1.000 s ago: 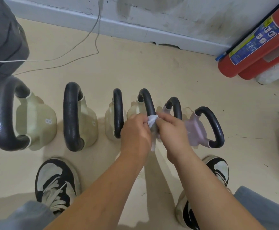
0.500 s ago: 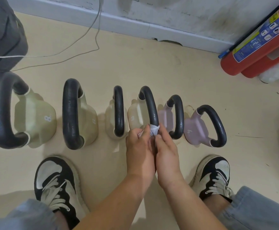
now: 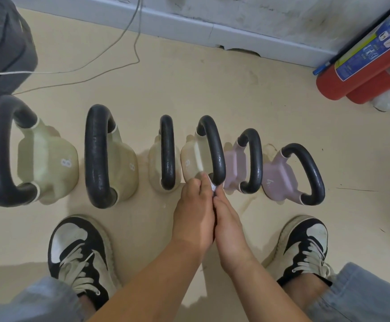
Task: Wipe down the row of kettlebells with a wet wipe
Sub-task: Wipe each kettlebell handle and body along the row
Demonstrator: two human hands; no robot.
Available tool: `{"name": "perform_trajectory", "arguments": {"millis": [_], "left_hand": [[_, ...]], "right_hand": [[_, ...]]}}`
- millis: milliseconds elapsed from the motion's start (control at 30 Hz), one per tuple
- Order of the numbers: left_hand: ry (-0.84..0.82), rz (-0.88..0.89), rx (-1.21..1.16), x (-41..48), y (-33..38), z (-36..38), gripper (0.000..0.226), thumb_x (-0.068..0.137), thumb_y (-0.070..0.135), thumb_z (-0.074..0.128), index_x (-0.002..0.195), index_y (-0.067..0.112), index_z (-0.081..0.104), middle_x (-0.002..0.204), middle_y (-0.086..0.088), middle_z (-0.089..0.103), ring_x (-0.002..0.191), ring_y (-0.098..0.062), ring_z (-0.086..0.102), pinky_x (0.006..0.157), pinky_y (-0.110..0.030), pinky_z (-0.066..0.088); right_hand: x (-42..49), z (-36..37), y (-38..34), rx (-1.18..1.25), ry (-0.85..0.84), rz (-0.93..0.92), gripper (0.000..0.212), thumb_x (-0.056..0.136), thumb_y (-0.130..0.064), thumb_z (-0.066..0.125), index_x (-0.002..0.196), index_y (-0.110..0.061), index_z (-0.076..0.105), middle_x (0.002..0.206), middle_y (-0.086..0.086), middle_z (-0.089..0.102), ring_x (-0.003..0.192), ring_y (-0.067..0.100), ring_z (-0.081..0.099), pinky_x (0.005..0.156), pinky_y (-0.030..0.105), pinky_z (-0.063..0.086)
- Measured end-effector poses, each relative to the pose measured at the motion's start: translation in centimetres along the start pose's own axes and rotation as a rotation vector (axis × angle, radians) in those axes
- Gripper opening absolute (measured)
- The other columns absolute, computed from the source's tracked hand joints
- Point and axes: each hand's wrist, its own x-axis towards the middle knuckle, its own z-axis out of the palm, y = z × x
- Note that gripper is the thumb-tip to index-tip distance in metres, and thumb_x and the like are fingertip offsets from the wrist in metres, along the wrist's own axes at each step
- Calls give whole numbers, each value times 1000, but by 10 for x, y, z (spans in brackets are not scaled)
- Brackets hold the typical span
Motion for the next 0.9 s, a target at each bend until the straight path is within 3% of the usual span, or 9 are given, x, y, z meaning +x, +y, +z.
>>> {"name": "perform_trajectory", "arguments": {"millis": [67,167,267,367,467,533,667,800,900], "left_hand": [[-38,110,205,0,-8,2,39,106,24,37,142,13,47,133,-10,51,122,-30,50,101,-50,47],[-91,215,525,-6,-9,4,69,103,16,46,162,9,12,137,-4,41,127,-22,44,105,-34,46],[-104,267,624,-14,-14,9,79,90,10,64,159,4,26,122,-5,53,108,-22,55,87,-33,56],[-77,312,629,-16,-20,14,69,77,3,70,143,1,50,110,-6,56,93,-24,60,71,-34,58],[-148,323,578,-20,-10,13,54,87,3,59,140,4,50,121,-4,53,106,-22,57,84,-34,56],[-201,267,515,-22,-8,13,52,96,7,50,147,10,43,133,-3,49,119,-20,50,97,-34,51],[-147,196,333,-23,-7,8,21,99,14,53,118,16,62,111,-1,59,100,-22,59,87,-33,51],[39,21,76,-18,2,2,21,106,25,39,115,28,58,108,9,54,91,-2,57,76,-8,42],[109,-7,-43,-11,13,1,25,106,22,40,128,28,51,122,13,52,102,-3,54,84,-15,41]], "right_hand": [[0,-2,-1,48,-28,25,50,109,-17,33,151,-36,53,137,-16,69,127,-5,61,117,32,42],[-1,-4,-1,81,-70,29,49,109,-17,33,150,-36,54,137,-20,68,128,-8,59,115,26,41],[0,-8,1,58,-58,20,46,109,-23,36,144,-40,61,140,-24,65,132,-8,55,118,26,36],[1,-15,-4,62,-60,20,43,109,-24,39,140,-34,66,132,-20,71,126,-6,60,110,23,41],[2,-22,-6,8,8,31,38,105,-22,44,130,-28,72,105,-13,77,106,5,70,92,23,51],[2,-26,-7,-52,68,36,32,104,-23,48,120,-20,75,95,-3,76,99,10,69,91,29,54],[-1,-28,-6,-141,147,-10,28,95,-22,53,90,2,65,84,16,70,83,29,65,83,43,53],[-3,-21,-11,-103,185,-30,24,95,-16,54,97,-13,78,93,13,79,89,27,75,81,41,60],[-6,-19,-20,-15,184,-36,28,99,-5,53,103,-14,79,95,5,81,87,15,77,73,26,59]]}}
